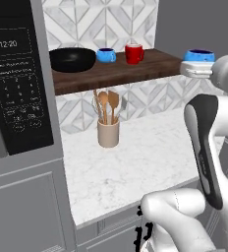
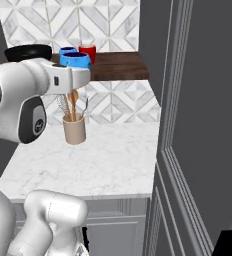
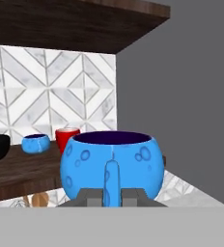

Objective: Gather all objects into one cabinet and sort the glasses and bowls to opposite sides.

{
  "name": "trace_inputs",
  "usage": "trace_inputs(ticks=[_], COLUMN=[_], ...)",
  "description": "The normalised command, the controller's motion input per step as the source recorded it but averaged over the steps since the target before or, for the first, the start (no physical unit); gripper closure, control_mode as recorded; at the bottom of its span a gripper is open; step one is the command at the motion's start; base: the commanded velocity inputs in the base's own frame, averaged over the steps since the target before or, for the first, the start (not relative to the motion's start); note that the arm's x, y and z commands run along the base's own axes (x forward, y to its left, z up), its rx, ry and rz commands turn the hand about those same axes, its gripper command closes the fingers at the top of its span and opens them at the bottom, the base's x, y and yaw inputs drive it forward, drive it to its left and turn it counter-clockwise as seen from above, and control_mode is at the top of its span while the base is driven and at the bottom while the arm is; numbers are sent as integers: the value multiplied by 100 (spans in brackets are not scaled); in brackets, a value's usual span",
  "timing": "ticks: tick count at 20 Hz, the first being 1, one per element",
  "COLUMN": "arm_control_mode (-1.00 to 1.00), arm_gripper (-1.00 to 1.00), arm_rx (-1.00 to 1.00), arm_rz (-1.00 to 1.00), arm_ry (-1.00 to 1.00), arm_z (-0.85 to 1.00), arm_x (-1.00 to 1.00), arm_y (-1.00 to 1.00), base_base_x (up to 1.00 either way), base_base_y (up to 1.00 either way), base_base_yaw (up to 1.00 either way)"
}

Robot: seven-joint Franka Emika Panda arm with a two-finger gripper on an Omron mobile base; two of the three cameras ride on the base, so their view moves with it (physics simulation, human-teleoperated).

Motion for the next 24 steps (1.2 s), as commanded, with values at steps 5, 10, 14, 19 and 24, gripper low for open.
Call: trace_inputs(ticks=[5, 10, 14, 19, 24], arm_control_mode=[-100, -100, -100, -100, -100], arm_gripper=[100, 100, 100, 100, 100], arm_rx=[0, 0, 0, 0, 0], arm_rz=[3, 3, 2, 2, 0], arm_ry=[4, 0, 0, 1, 4], arm_z=[-3, -7, -11, -18, -10], arm_x=[24, 34, 33, 26, 28], arm_y=[0, 0, 0, 0, 0], base_base_x=[0, 0, 0, 0, 0], base_base_y=[0, 0, 0, 0, 0], base_base_yaw=[0, 0, 0, 0, 0])
